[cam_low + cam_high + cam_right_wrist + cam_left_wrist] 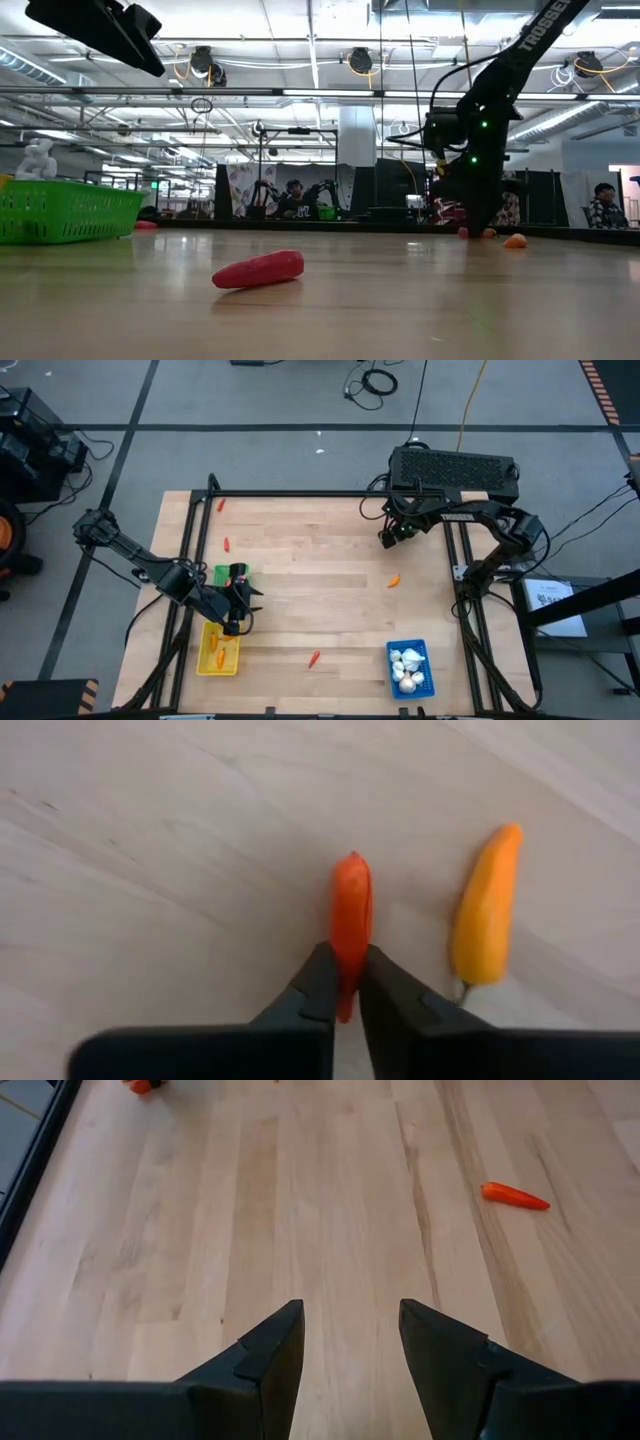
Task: Sort produce into baskets
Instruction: Put the red chili pepper into the yellow bin
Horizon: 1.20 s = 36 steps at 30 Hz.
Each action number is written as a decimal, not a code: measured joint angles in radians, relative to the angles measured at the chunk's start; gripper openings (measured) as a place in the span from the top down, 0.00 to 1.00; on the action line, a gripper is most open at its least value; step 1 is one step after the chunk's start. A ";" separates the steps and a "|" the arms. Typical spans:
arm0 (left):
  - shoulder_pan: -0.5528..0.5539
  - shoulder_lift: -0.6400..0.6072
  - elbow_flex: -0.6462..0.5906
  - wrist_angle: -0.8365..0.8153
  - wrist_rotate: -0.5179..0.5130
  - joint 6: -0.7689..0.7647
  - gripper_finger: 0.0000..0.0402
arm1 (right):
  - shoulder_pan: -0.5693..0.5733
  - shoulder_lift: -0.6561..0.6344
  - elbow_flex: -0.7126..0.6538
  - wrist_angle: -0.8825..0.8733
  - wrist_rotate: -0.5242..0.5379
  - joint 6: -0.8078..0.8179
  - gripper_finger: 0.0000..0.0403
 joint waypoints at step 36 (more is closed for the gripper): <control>0.000 0.000 -0.210 0.691 -0.050 0.197 0.57 | 0.484 -0.062 0.251 0.169 -0.083 0.034 0.98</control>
